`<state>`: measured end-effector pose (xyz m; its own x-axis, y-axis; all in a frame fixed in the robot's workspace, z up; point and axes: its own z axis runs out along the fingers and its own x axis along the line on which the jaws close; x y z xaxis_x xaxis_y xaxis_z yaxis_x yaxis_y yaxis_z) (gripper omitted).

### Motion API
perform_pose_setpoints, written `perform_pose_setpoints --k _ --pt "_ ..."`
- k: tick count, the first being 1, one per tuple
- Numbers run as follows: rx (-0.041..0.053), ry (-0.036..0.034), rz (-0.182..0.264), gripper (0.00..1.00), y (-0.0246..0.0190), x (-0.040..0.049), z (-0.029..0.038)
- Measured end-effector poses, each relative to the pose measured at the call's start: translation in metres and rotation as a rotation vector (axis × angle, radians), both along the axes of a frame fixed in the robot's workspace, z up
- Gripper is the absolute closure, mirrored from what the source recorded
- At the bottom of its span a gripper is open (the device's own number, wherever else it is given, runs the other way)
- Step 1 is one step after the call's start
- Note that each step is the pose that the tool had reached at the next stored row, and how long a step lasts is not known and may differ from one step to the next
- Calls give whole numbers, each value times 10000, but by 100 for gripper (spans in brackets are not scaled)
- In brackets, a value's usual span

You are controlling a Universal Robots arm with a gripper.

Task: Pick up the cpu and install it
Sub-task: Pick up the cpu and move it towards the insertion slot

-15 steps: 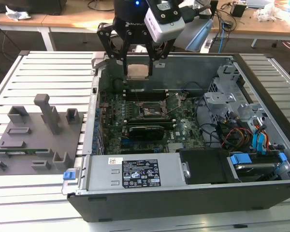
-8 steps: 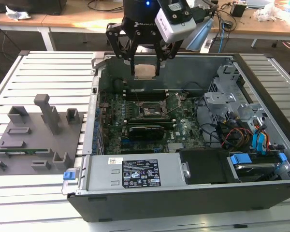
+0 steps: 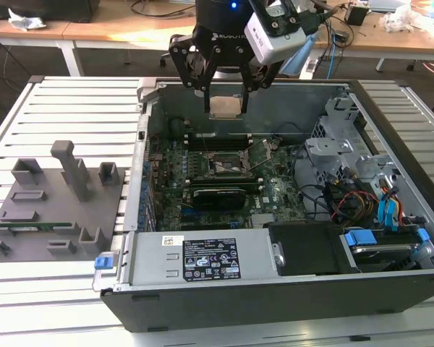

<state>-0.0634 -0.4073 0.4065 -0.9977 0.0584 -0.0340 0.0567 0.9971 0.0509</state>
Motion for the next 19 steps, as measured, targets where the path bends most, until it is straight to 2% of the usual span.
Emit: perform_pose_setpoints --k 4,6,12,14,16,19 --pt "-3 1 1 45 -1 -17 -98" --pt "-3 2 1 45 2 -81 -177" --pt "-4 2 2 45 9 -182 -297" --pt "-4 2 0 45 27 -216 -362" --pt "-3 2 2 45 42 -208 -400" --pt "-3 2 1 45 92 -135 -477"
